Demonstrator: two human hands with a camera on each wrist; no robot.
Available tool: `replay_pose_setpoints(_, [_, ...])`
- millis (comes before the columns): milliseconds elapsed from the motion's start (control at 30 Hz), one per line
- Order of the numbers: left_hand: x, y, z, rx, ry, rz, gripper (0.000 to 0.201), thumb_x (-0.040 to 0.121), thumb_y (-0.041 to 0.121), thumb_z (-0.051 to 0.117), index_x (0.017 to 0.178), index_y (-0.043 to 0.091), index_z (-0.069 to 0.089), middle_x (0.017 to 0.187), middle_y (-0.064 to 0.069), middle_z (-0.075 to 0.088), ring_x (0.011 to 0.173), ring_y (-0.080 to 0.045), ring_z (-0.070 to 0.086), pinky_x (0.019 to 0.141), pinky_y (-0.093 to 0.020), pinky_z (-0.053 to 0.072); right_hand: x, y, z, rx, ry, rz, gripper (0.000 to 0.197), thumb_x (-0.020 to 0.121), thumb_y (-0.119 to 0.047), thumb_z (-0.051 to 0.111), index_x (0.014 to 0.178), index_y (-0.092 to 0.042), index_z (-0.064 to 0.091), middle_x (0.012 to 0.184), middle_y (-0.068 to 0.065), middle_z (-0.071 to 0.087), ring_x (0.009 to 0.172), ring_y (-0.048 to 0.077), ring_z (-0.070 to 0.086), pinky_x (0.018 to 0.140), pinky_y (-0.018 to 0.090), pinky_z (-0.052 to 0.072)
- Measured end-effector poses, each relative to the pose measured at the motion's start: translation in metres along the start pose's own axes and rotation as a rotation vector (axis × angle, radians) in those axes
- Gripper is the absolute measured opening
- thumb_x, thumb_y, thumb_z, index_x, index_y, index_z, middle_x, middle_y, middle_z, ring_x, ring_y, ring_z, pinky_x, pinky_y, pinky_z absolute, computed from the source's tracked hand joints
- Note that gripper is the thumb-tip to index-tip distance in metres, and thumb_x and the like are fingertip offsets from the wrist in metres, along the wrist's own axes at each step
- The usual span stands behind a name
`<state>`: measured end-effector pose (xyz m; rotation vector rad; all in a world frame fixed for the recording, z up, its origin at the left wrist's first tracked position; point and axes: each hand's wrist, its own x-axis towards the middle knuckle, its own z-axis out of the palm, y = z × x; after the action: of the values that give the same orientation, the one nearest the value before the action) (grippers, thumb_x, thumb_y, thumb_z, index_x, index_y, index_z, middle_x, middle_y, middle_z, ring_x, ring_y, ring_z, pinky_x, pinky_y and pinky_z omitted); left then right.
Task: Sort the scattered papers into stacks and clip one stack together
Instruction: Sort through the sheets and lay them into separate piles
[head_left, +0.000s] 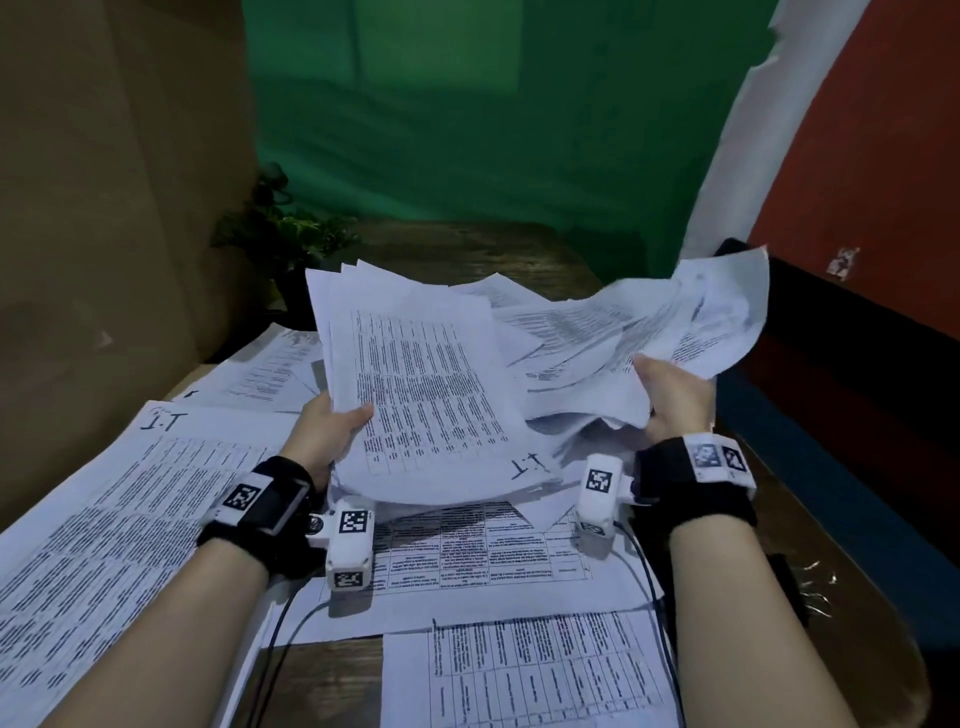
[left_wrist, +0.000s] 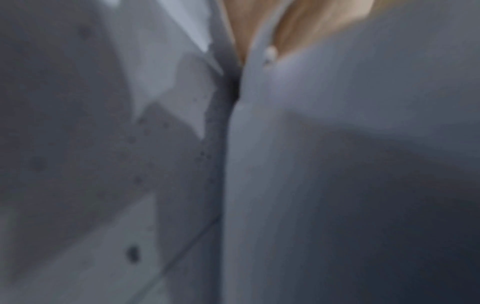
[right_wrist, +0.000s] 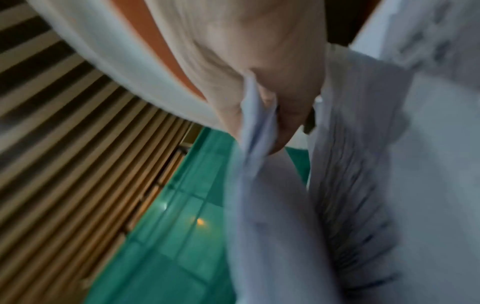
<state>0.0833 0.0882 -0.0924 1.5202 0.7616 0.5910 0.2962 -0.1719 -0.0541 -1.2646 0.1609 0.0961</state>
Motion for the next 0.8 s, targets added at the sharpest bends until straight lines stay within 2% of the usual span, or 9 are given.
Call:
replay_pose_setpoints(100, [0.002,-0.002,-0.003,-0.078,0.024,-0.001,0.037,0.097,0.008,0.053,0.134,0.004,0.050,0.127,-0.013,0.061,0.113,-0.031,0.060,0.105,-0.047,0.041,0.018,0.009,-0.003,-0.021,0.141,0.047,0.073,0.076,-0.006,0.078,0.137,-0.002,0.038,0.133,0.013,0.049,0.114,0.027,0.055,0.087,0.027,0.050])
replay_pose_setpoints(133, [0.004,-0.003,-0.003,-0.103,0.035,0.001,0.036,0.097,0.008,0.053,0.132,0.005,0.052,0.125,-0.012,0.063,0.109,-0.029,0.062,0.103,-0.048,0.043,0.019,0.009,-0.006,-0.016,0.199,0.074,0.085,0.075,-0.004,0.079,0.143,-0.006,0.026,0.140,0.015,0.044,0.120,0.029,0.051,0.094,0.033,0.047])
replay_pose_setpoints(200, [0.005,-0.004,-0.003,-0.116,0.022,0.004,0.035,0.096,0.010,0.054,0.131,0.005,0.052,0.123,-0.010,0.064,0.107,-0.026,0.063,0.101,-0.047,0.046,0.030,0.012,-0.018,0.030,0.245,0.125,0.099,0.076,-0.005,0.078,0.150,-0.009,0.012,0.143,0.014,0.043,0.121,0.027,0.051,0.088,0.030,0.050])
replay_pose_setpoints(267, [0.006,-0.005,-0.002,-0.097,-0.002,0.001,0.038,0.096,0.010,0.055,0.133,0.005,0.051,0.124,-0.008,0.063,0.109,-0.025,0.061,0.099,-0.041,0.046,0.032,0.014,-0.021,0.054,0.117,0.165,0.083,0.081,-0.013,0.075,0.149,-0.007,0.028,0.134,0.007,0.052,0.110,0.021,0.057,0.070,0.018,0.055])
replay_pose_setpoints(300, [0.005,-0.005,-0.002,-0.089,-0.009,0.002,0.038,0.096,0.010,0.055,0.133,0.005,0.050,0.124,-0.008,0.062,0.110,-0.025,0.061,0.098,-0.038,0.045,0.036,0.018,-0.017,0.035,0.028,0.169,0.069,0.082,-0.017,0.073,0.141,-0.003,0.042,0.133,0.009,0.058,0.104,0.019,0.059,0.069,0.019,0.056])
replay_pose_setpoints(400, [0.005,-0.005,-0.001,-0.089,-0.035,0.000,0.041,0.096,0.009,0.055,0.136,0.003,0.047,0.128,-0.010,0.060,0.114,-0.027,0.059,0.101,-0.040,0.044,0.038,0.023,-0.010,-0.089,-0.071,0.133,0.067,0.062,-0.017,0.080,0.124,-0.007,0.057,0.116,0.011,0.068,0.097,0.026,0.067,0.084,0.043,0.058])
replay_pose_setpoints(500, [0.006,-0.005,-0.001,-0.084,-0.035,-0.006,0.041,0.096,0.007,0.054,0.136,0.001,0.047,0.127,-0.012,0.060,0.112,-0.026,0.059,0.097,-0.035,0.045,0.065,0.035,-0.011,-0.366,0.018,0.017,0.066,0.051,-0.016,0.073,0.113,-0.003,0.056,0.109,0.007,0.068,0.093,0.026,0.066,0.084,0.047,0.056])
replay_pose_setpoints(667, [0.006,-0.006,0.000,-0.094,-0.024,0.012,0.039,0.096,0.009,0.055,0.134,0.003,0.048,0.125,-0.010,0.062,0.109,-0.024,0.060,0.091,-0.032,0.045,0.050,0.034,-0.008,-0.596,-0.084,-0.103,0.043,0.073,-0.016,0.070,0.110,0.004,0.062,0.108,0.024,0.067,0.092,0.030,0.064,0.092,0.047,0.054])
replay_pose_setpoints(800, [0.008,-0.007,-0.003,-0.133,0.029,0.037,0.036,0.096,0.011,0.054,0.132,0.006,0.051,0.123,-0.008,0.063,0.110,-0.025,0.062,0.098,-0.038,0.047,0.029,0.009,-0.001,-0.458,-0.121,-0.323,0.013,0.087,-0.013,0.061,0.097,-0.005,0.063,0.093,0.011,0.066,0.091,0.025,0.063,0.089,0.042,0.051])
